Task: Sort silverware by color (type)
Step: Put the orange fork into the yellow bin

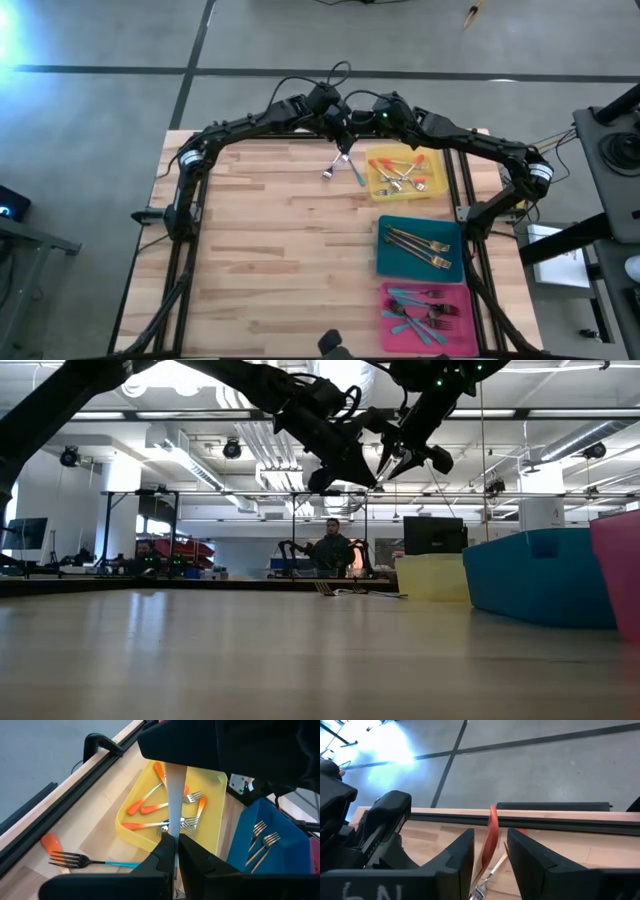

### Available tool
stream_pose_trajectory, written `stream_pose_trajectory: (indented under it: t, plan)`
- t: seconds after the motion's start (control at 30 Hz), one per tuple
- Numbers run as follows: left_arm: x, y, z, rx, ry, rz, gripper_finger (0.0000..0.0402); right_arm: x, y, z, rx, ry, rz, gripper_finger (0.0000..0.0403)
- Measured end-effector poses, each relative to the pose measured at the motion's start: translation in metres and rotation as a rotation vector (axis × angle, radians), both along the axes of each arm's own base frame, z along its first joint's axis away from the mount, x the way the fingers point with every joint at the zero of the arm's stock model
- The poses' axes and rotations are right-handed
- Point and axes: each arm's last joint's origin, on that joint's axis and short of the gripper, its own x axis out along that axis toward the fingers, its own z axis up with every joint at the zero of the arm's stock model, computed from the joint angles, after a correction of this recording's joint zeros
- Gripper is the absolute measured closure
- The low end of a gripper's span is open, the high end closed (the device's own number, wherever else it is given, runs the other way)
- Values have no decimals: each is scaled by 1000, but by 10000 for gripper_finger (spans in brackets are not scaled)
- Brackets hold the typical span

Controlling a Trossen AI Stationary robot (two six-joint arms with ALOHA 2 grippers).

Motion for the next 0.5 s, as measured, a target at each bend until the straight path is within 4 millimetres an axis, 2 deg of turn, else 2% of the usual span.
stream_pose_trajectory:
  t: [0.2,0.43,0.5]
  plan:
    - [0,0,1,6,-6,2,401,0,0,0,1,-4,-2,306]
    - [1,0,1,7,-6,1,401,1,0,1,-23,17,25,381]
    - [1,0,1,12,-9,-2,401,1,0,2,-37,23,40,389]
